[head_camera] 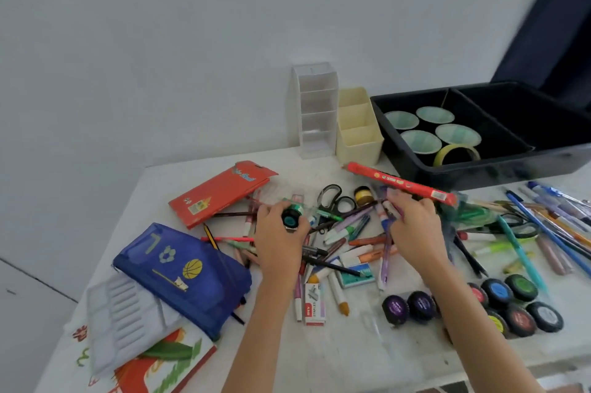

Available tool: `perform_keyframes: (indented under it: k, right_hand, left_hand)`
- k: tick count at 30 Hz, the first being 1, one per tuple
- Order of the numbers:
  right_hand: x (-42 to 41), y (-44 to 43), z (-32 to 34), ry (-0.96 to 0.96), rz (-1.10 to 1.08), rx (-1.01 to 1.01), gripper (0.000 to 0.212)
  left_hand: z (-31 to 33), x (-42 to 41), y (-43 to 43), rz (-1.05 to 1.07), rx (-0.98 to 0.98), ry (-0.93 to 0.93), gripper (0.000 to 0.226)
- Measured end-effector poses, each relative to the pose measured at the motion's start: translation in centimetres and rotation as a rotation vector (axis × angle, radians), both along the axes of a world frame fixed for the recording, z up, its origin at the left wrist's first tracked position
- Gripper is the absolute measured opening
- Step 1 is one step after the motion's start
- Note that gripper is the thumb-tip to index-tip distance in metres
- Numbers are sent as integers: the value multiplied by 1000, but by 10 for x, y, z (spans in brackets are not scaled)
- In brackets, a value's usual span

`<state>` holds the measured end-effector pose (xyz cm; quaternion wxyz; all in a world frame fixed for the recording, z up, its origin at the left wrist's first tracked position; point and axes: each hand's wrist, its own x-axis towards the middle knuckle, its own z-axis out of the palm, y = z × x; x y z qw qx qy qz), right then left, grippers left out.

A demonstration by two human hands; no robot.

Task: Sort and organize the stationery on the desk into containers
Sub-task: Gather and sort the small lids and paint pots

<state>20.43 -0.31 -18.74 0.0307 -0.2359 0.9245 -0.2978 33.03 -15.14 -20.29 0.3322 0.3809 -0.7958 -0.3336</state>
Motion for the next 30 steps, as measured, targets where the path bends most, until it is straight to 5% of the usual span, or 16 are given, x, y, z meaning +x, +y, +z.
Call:
perform_keyframes:
  k: [11,25,30]
  right_hand:
    - [-33,1,-5,-74,35,-166,47]
    - [-48,-53,-20,154,63,359,48]
    - [-51,-56,-27,147,38,304,46]
  left_hand:
    - [1,-20,36,-154,86,105,40]
    - [6,-47,26,-243,144,117,38]
    - [4,-53,23,-242,125,49,41]
